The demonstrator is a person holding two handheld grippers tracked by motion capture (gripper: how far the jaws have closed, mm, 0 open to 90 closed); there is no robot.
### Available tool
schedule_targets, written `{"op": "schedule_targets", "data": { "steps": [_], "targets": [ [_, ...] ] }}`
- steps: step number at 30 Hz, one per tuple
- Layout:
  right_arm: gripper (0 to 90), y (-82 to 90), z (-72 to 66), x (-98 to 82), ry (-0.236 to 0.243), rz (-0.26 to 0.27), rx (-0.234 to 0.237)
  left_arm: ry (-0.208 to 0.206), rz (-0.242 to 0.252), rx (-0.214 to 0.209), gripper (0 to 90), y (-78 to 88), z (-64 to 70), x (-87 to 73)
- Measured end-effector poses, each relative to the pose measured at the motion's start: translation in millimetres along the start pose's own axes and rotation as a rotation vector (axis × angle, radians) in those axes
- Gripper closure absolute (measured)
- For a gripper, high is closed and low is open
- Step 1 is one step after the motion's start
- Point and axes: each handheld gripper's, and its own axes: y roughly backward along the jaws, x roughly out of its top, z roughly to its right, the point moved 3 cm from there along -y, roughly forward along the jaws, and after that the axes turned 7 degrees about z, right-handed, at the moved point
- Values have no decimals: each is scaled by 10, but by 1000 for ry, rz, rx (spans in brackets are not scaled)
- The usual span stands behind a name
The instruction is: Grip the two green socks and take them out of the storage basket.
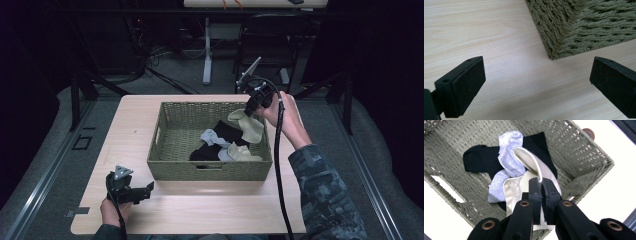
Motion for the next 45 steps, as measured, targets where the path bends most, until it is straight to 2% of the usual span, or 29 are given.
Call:
{"op": "schedule_targets", "data": {
  "steps": [9, 21, 30, 45],
  "targets": [
    [869, 205, 20, 72, -3, 37, -10, -7, -11, -3, 0, 0, 9, 2],
    [868, 458, 109, 55, -15, 76, -38, -6, -6, 1, 1, -8, 17, 1],
    [868, 642, 278, -78, -52, 111, -63, -10, -9, -2, 1, -9, 20, 1],
    [865, 827, 590, -365, -127, 123, -97, -6, -4, -2, 1, -7, 20, 3]
  ]
}}
